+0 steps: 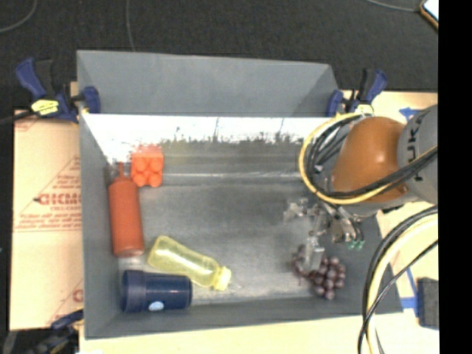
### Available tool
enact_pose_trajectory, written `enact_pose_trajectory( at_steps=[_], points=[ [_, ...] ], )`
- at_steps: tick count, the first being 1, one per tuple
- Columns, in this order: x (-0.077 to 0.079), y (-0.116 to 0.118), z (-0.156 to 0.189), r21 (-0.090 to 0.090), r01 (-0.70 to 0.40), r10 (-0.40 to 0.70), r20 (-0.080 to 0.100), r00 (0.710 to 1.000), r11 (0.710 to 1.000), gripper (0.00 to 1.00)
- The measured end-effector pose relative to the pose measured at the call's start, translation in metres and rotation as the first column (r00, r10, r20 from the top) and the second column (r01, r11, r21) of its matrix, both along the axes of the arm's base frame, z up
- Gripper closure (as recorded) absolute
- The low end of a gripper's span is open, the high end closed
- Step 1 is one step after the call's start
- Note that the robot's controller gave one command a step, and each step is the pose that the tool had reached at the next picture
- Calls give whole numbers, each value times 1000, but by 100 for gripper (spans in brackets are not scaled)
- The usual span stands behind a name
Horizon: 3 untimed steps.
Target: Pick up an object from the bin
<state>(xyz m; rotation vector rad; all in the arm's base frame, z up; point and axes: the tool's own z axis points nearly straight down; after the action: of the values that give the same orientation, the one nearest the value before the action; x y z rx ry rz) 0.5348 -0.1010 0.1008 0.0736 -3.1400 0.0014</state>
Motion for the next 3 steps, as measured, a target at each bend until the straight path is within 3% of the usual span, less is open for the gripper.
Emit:
enact_pose_trajectory(
  at_steps=[1,2,3],
  points=[
    [-10,0,8,-1,5,-5,7,1000,1000,0],
    [28,-6,47,-3,-155,155,10,988,988,0],
    [-59,-55,-28,2,116,-116,14,993,993,0]
  ],
)
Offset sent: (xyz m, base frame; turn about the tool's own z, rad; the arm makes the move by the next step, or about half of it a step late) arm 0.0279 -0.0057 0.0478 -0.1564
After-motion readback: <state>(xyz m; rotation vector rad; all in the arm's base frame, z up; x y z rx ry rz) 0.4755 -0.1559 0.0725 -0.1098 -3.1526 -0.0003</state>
